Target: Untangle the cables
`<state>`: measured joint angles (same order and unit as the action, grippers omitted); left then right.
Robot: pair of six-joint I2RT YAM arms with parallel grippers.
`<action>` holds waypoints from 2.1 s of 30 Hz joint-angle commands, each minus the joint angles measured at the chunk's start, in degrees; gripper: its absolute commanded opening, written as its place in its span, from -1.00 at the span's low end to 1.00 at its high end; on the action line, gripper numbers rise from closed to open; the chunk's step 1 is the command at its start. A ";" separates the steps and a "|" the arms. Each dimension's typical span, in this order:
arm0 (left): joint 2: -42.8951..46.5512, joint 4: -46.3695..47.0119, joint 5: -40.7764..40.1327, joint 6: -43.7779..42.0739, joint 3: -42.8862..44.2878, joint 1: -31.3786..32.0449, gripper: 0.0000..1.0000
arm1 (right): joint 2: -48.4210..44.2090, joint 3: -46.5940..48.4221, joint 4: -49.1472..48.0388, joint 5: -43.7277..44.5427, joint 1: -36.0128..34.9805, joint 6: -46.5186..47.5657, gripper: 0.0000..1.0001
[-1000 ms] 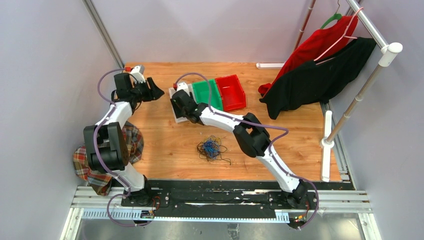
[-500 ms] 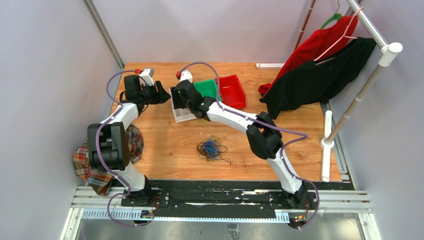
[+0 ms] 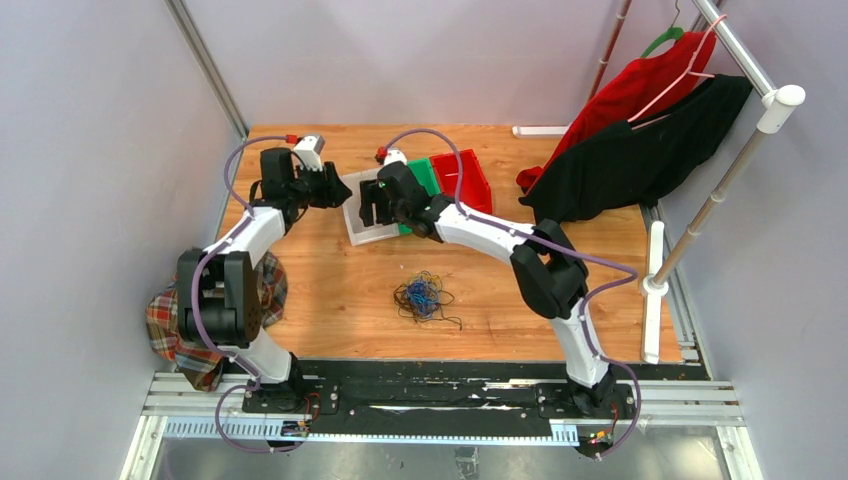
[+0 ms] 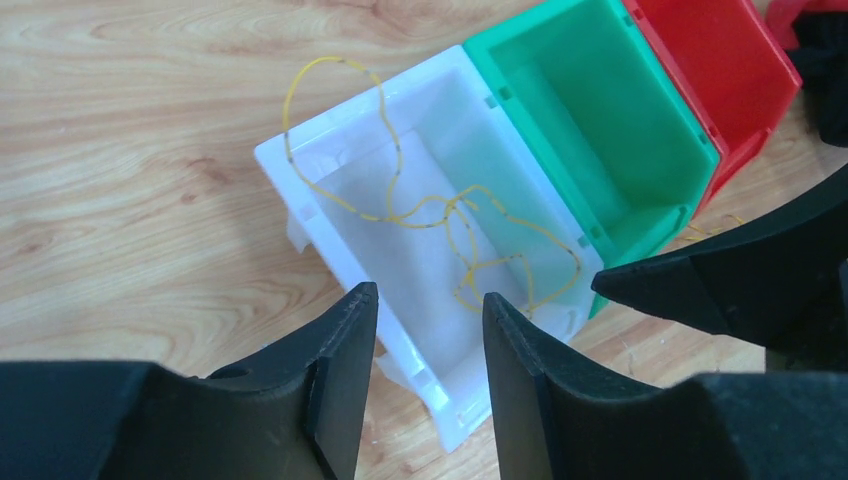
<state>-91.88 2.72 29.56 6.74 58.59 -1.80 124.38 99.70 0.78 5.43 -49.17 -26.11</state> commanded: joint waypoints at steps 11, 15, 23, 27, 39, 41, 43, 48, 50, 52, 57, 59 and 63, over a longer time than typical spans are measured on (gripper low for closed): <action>5.89 -6.09 -8.97 -6.52 4.48 0.05 -0.14 | -18.48 -11.76 -2.62 -3.20 7.78 -0.06 0.38; 3.91 -2.91 -12.39 -4.19 4.28 0.05 -0.06 | -22.50 -16.77 -0.82 4.14 8.96 3.02 0.29; -9.35 -3.51 0.52 -4.64 16.62 0.42 0.23 | -29.45 -31.52 -1.23 10.52 9.00 7.78 0.25; -14.23 -5.75 0.76 -7.52 23.31 1.09 0.32 | -32.92 -37.42 -1.67 12.08 9.46 8.36 0.27; -22.78 -11.81 1.85 -11.39 30.52 2.32 0.11 | -39.95 -44.43 -3.02 11.66 11.94 6.36 0.28; -23.28 -12.60 1.78 -12.26 30.50 2.38 0.08 | -40.81 -44.82 -3.02 11.51 12.25 6.34 0.27; -23.43 -12.30 1.14 -12.93 30.08 2.33 0.06 | -41.48 -45.18 -3.07 11.24 12.42 6.41 0.26; -24.08 -11.61 0.59 -12.73 30.48 2.33 -0.03 | -42.69 -46.45 -3.71 10.29 12.71 5.78 0.19; -24.13 -11.27 0.59 -12.47 30.47 2.42 -0.14 | -43.00 -46.67 -3.76 10.26 12.76 5.70 0.14; -24.07 -11.27 0.81 -12.48 30.32 2.55 -0.23 | -43.48 -46.94 -3.71 10.43 12.85 5.62 0.09; -22.96 -11.52 1.81 -12.78 28.54 2.92 -0.49 | -44.44 -47.43 -3.52 10.69 13.62 5.18 -0.02; -21.92 -11.55 2.07 -13.17 27.23 3.24 -0.56 | -44.72 -47.72 -3.43 10.81 14.25 4.88 -0.06; -19.46 -11.54 1.31 -15.33 23.92 4.34 -0.74 | -44.99 -47.92 -3.49 10.49 15.08 4.19 -0.12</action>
<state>-115.09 -9.13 30.41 -6.09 85.49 1.13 80.93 52.51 -1.87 15.46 -35.66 -20.56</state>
